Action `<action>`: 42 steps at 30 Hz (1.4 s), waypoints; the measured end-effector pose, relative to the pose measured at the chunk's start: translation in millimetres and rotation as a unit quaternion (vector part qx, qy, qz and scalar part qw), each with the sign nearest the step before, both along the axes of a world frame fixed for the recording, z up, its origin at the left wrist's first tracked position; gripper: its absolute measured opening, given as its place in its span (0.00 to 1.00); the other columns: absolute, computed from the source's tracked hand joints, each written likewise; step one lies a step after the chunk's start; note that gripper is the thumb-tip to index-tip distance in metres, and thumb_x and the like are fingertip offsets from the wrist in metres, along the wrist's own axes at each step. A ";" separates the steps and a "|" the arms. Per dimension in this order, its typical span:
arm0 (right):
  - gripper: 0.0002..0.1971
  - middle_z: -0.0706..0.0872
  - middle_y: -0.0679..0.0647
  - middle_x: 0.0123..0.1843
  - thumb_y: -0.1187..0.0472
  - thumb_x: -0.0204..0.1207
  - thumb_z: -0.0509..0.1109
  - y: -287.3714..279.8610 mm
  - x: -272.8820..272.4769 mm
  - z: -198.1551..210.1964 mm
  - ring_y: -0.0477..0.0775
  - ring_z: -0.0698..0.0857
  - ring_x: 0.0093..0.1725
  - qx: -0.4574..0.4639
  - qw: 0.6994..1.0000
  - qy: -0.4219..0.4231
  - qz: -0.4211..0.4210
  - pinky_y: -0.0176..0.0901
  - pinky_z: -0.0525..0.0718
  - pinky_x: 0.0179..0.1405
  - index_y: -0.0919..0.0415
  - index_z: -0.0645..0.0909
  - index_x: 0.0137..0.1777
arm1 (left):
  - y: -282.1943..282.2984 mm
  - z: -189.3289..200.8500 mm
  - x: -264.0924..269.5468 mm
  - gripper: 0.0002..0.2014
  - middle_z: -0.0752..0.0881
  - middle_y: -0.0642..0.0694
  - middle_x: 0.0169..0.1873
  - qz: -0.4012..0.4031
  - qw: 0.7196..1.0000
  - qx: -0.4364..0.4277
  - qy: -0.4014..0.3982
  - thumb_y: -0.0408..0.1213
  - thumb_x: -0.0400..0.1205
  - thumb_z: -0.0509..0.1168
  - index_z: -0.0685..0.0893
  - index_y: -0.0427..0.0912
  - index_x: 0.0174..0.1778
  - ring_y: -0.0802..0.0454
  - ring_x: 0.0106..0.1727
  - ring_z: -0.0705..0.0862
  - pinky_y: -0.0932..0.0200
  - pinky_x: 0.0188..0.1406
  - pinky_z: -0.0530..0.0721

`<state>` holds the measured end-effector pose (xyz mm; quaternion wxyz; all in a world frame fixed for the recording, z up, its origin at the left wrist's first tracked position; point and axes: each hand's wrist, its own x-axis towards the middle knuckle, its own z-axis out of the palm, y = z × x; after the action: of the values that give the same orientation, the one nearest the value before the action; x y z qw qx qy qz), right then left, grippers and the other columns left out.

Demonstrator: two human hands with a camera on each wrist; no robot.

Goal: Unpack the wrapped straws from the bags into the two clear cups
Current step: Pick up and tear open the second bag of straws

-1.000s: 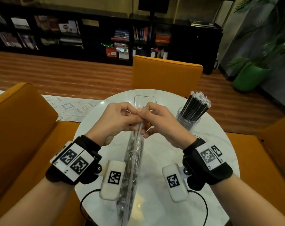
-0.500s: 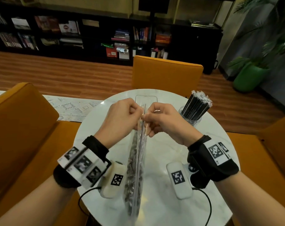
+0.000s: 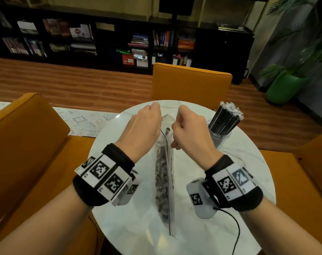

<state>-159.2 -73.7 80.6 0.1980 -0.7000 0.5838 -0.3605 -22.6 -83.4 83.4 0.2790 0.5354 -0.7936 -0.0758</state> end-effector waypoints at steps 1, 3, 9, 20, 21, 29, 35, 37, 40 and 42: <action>0.02 0.86 0.67 0.32 0.71 0.78 0.59 -3.4 -1.7 0.6 0.61 0.89 0.25 0.038 0.998 -0.042 -0.002 0.50 0.87 0.22 0.70 0.71 0.44 | -1.0 1.9 2.3 0.06 0.79 0.43 0.41 -0.020 0.999 0.014 0.028 0.31 0.84 0.58 0.68 0.44 0.49 0.40 0.39 0.81 0.44 0.37 0.81; 0.02 0.86 0.61 0.27 0.71 0.78 0.63 -7.6 -6.6 0.7 0.58 0.89 0.24 0.097 0.987 -0.127 -0.005 0.55 0.91 0.29 0.71 0.74 0.45 | 2.9 4.2 3.0 0.10 0.77 0.43 0.44 -0.041 0.997 0.046 0.052 0.26 0.81 0.57 0.73 0.47 0.49 0.42 0.42 0.82 0.43 0.40 0.86; 0.08 0.86 0.57 0.33 0.62 0.79 0.70 -3.1 -9.2 -8.2 0.52 0.87 0.29 0.156 0.966 -0.208 -0.006 0.48 0.89 0.30 0.67 0.77 0.50 | 8.9 -14.8 -1.4 0.09 0.90 0.49 0.45 0.018 0.961 0.161 0.222 0.39 0.80 0.66 0.90 0.45 0.52 0.54 0.39 0.91 0.58 0.43 0.91; 0.10 0.85 0.54 0.36 0.58 0.79 0.68 3.2 -12.2 -22.0 0.52 0.86 0.32 0.235 0.971 -0.032 0.033 0.41 0.87 0.26 0.58 0.75 0.58 | 8.7 -28.9 5.6 0.23 0.76 0.44 0.57 -0.010 0.961 0.219 0.171 0.32 0.77 0.68 0.77 0.47 0.70 0.47 0.47 0.84 0.53 0.50 0.86; 0.10 0.86 0.55 0.36 0.61 0.79 0.67 4.0 -15.8 -23.9 0.53 0.87 0.32 0.261 0.964 -0.025 0.048 0.40 0.88 0.27 0.58 0.76 0.59 | 8.4 -29.3 10.6 0.26 0.75 0.45 0.59 -0.025 0.958 0.227 0.175 0.28 0.77 0.68 0.76 0.48 0.71 0.49 0.47 0.82 0.57 0.49 0.85; 0.12 0.87 0.56 0.42 0.59 0.80 0.68 -0.1 -43.7 -17.8 0.54 0.88 0.38 0.259 0.965 -0.004 0.032 0.32 0.85 0.27 0.55 0.75 0.63 | 0.3 -35.6 33.6 0.29 0.77 0.46 0.64 0.040 0.947 0.296 0.118 0.32 0.81 0.66 0.67 0.44 0.80 0.48 0.50 0.83 0.56 0.52 0.87; 0.07 0.86 0.61 0.32 0.64 0.84 0.65 -0.5 -79.7 -31.6 0.48 0.78 0.20 0.305 0.952 -0.010 -0.011 0.35 0.78 0.18 0.65 0.82 0.45 | -2.3 -29.1 75.0 0.26 0.81 0.46 0.67 0.020 0.960 0.281 0.006 0.22 0.81 0.59 0.80 0.50 0.71 0.52 0.55 0.82 0.62 0.52 0.81; 0.10 0.86 0.60 0.32 0.63 0.84 0.64 -2.0 -81.3 -30.7 0.48 0.78 0.21 0.298 0.954 -0.011 -0.023 0.35 0.76 0.18 0.67 0.83 0.45 | -2.9 -33.3 80.2 0.22 0.83 0.47 0.65 0.043 0.950 0.307 0.034 0.25 0.84 0.57 0.81 0.48 0.70 0.53 0.52 0.85 0.67 0.44 0.84; 0.13 0.87 0.59 0.49 0.54 0.80 0.71 1.5 -73.1 -30.4 0.58 0.90 0.35 0.375 0.920 -0.113 0.009 0.43 0.87 0.30 0.59 0.79 0.61 | -3.2 -31.1 72.4 0.30 0.84 0.44 0.57 0.057 0.861 0.442 0.247 0.31 0.82 0.67 0.67 0.41 0.81 0.50 0.46 0.88 0.61 0.37 0.91; 0.26 0.84 0.56 0.58 0.52 0.76 0.75 7.0 -69.8 -31.0 0.65 0.93 0.45 0.456 0.877 -0.141 0.056 0.49 0.90 0.40 0.49 0.69 0.70 | -3.3 -29.9 69.7 0.46 0.78 0.43 0.68 0.048 0.823 0.487 0.289 0.40 0.75 0.75 0.55 0.45 0.84 0.46 0.55 0.87 0.59 0.38 0.91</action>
<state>-229.0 -66.7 49.6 0.5952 -0.5054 0.6093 -0.1380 47.1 -86.6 53.5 0.2017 0.5928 -0.5101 -0.5897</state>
